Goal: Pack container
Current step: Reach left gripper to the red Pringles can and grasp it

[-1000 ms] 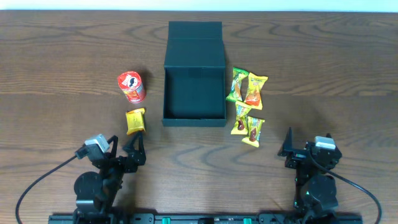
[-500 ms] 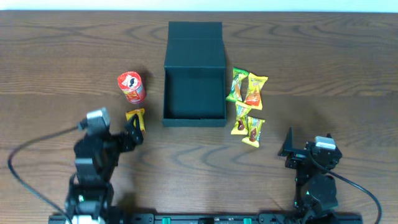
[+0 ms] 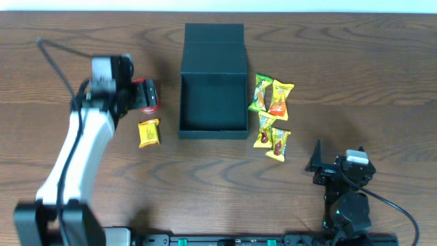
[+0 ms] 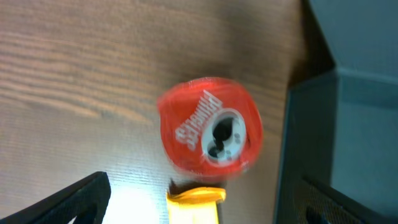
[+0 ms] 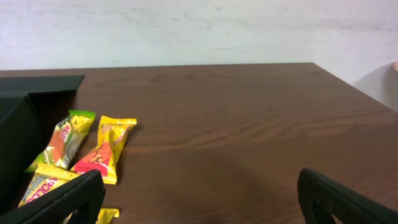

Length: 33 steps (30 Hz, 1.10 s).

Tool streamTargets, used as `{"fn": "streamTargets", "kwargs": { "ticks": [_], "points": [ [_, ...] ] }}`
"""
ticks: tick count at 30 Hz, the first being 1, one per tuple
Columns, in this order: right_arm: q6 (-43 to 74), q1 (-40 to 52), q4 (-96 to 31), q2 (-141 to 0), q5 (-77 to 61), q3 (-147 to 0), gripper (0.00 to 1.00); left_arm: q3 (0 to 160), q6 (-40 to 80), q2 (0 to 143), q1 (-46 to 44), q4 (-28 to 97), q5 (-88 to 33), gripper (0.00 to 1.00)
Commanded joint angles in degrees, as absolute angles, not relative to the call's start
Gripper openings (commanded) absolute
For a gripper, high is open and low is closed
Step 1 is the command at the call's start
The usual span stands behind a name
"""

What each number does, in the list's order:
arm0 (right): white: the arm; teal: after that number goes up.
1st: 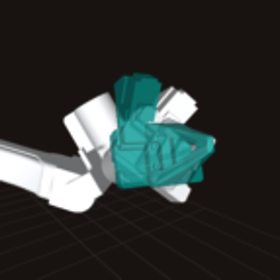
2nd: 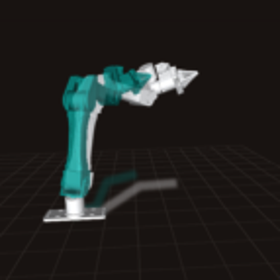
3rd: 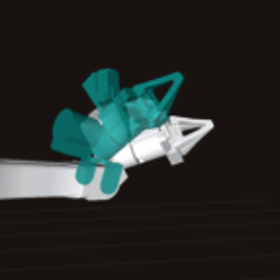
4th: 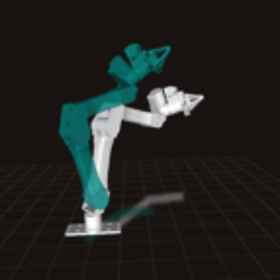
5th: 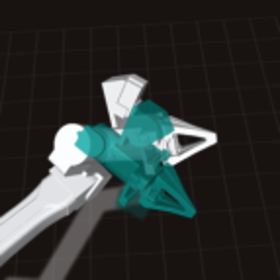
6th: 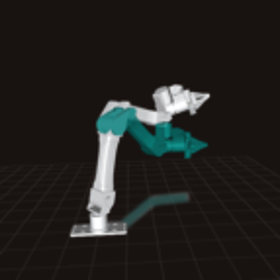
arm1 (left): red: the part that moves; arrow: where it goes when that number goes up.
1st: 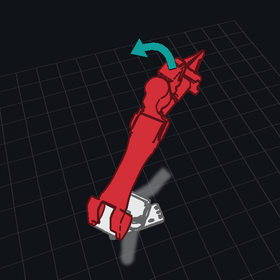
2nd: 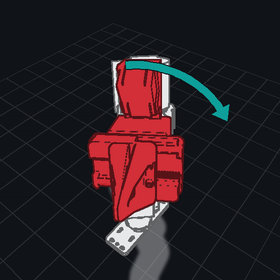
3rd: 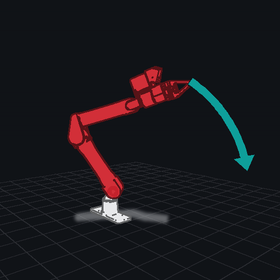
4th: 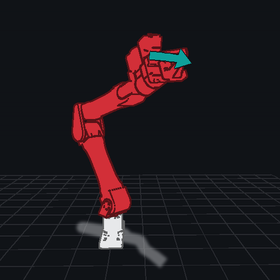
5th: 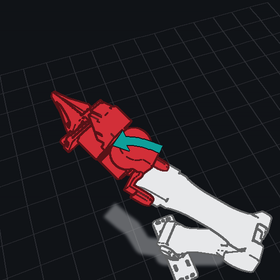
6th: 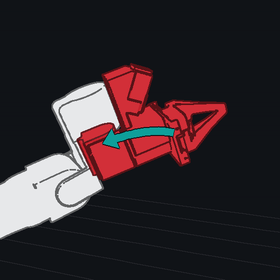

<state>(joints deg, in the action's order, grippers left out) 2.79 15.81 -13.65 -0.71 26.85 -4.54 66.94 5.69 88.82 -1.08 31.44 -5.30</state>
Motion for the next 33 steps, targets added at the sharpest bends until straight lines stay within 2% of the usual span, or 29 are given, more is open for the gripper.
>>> {"fn": "streamTargets", "kwargs": {
  "ticks": [1, 10, 33],
  "points": [
    [2.94, 15.62, -14.11, -0.49, 27.59, -4.58, 0.99, 76.16, 2.85, 95.9, -1.32, 36.58, -3.11, 0.95],
    [2.94, 15.62, -14.11, -0.49, 27.62, -4.58, 0.99, 82.78, -0.49, 106.1, -3.4, 40.8, -6.68, 0.95],
    [2.94, 15.62, -14.11, -0.49, 27.62, -4.6, 0.99, 82.61, -0.49, 110.3, -3.36, 42.83, -3.42, 0.95]
  ]
}}
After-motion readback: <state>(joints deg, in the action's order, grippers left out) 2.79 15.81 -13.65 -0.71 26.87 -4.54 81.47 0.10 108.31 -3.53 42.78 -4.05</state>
